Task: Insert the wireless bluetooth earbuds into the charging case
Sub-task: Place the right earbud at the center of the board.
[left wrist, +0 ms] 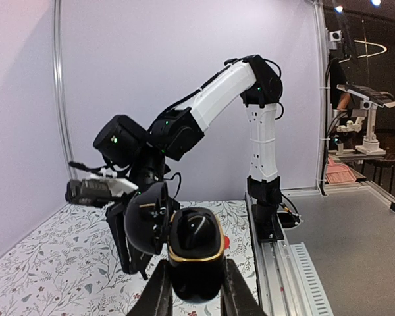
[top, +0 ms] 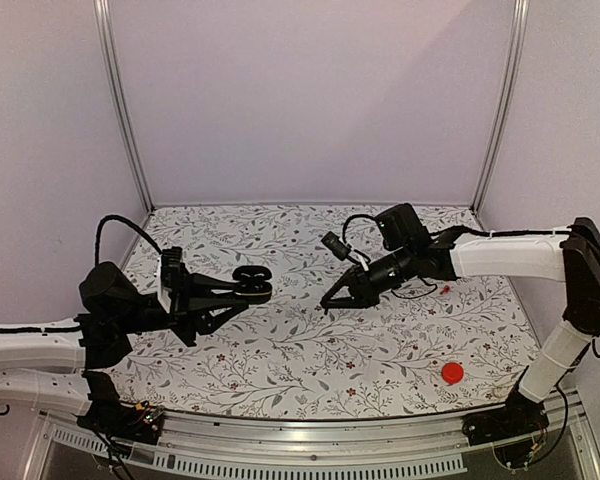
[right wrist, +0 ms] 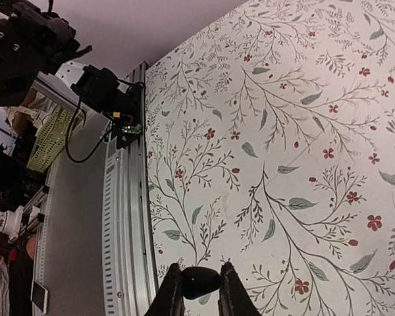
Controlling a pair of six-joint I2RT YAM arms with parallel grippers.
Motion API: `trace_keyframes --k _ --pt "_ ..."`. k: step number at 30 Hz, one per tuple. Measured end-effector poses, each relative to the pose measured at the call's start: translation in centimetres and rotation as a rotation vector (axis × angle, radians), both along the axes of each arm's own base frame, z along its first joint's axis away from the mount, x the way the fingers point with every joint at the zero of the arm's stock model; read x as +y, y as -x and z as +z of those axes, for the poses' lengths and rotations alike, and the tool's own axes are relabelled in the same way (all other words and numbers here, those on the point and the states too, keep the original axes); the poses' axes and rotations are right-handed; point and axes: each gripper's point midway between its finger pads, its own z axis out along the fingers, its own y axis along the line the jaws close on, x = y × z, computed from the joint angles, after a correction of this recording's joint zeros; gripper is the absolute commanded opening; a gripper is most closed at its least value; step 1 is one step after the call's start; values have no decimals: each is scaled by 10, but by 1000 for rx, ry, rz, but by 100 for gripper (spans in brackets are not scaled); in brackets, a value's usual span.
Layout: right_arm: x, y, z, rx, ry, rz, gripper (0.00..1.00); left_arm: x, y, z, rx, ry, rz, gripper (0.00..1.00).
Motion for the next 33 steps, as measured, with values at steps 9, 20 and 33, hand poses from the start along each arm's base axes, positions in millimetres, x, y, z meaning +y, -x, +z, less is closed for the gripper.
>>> trace_keyframes --k 9,20,33 --pt "40 25 -98 194 88 168 11 1 -2 -4 7 -7 10 17" --pt "65 27 -153 199 185 269 16 2 -3 -6 11 -9 14 17" --pt "66 29 -169 90 254 283 35 2 -3 -5 7 -4 15 17"
